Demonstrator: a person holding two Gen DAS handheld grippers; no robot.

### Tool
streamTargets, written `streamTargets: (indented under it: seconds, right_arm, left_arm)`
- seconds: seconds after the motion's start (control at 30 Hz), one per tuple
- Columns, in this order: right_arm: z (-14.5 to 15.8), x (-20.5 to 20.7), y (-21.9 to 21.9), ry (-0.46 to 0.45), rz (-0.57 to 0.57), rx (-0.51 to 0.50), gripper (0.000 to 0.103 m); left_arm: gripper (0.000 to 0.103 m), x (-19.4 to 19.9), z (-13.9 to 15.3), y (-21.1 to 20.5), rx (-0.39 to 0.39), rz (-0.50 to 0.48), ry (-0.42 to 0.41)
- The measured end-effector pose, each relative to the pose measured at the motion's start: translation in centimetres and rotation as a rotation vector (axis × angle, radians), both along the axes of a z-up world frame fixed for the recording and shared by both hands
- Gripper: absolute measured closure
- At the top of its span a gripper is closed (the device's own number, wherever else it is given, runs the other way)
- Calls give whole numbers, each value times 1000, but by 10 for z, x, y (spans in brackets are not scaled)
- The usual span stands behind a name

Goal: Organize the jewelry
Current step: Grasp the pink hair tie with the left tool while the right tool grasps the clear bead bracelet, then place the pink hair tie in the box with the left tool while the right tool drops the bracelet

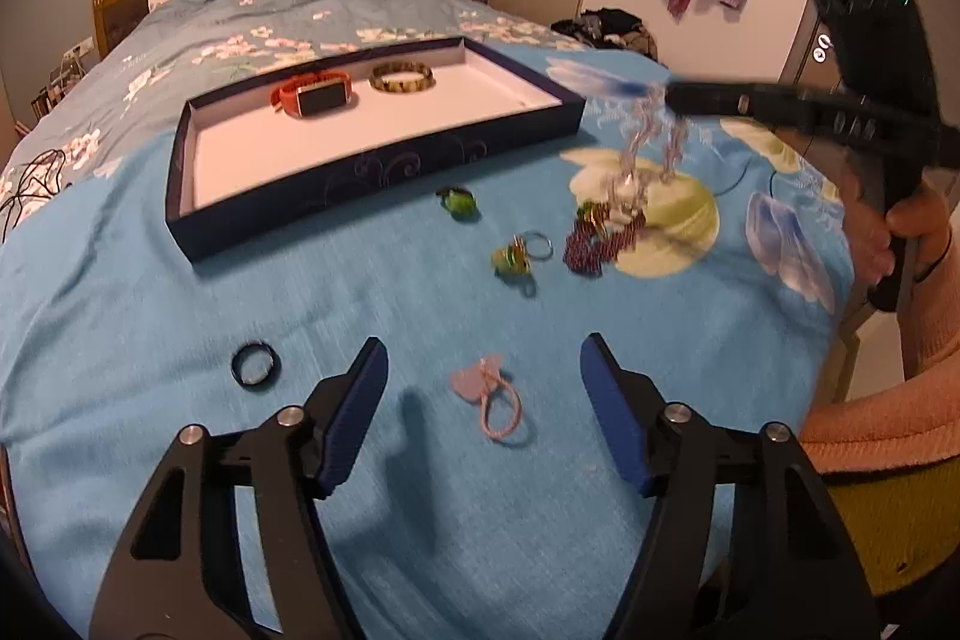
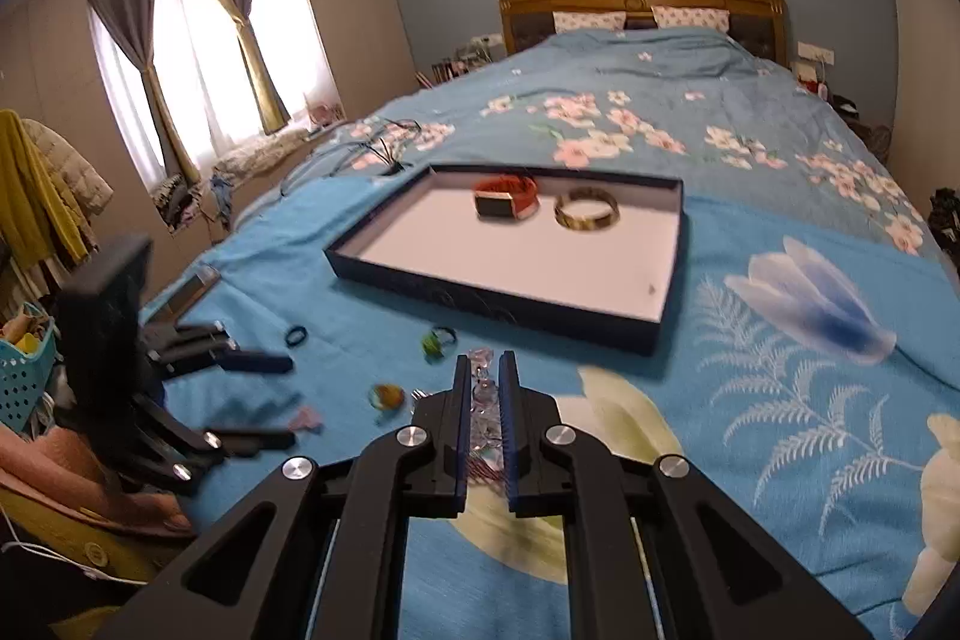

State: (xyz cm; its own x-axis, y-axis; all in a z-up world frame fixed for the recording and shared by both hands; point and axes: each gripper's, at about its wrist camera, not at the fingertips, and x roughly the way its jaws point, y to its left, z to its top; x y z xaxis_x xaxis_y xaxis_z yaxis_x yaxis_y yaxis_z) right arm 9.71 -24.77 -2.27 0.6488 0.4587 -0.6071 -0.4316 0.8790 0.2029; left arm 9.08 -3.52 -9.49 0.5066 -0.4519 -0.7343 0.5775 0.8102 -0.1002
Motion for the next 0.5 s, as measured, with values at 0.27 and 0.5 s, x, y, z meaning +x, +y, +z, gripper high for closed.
streamTargets:
  seconds: [0.27, 0.5]
  right_arm:
    - [10, 2, 9, -34, 11, 16, 96]
    - [6, 6, 13, -28, 15, 25, 96]
  left_arm:
    - [60, 6, -16, -5, 29, 4, 49]
    - [83, 10, -16, -4, 50, 33, 39]
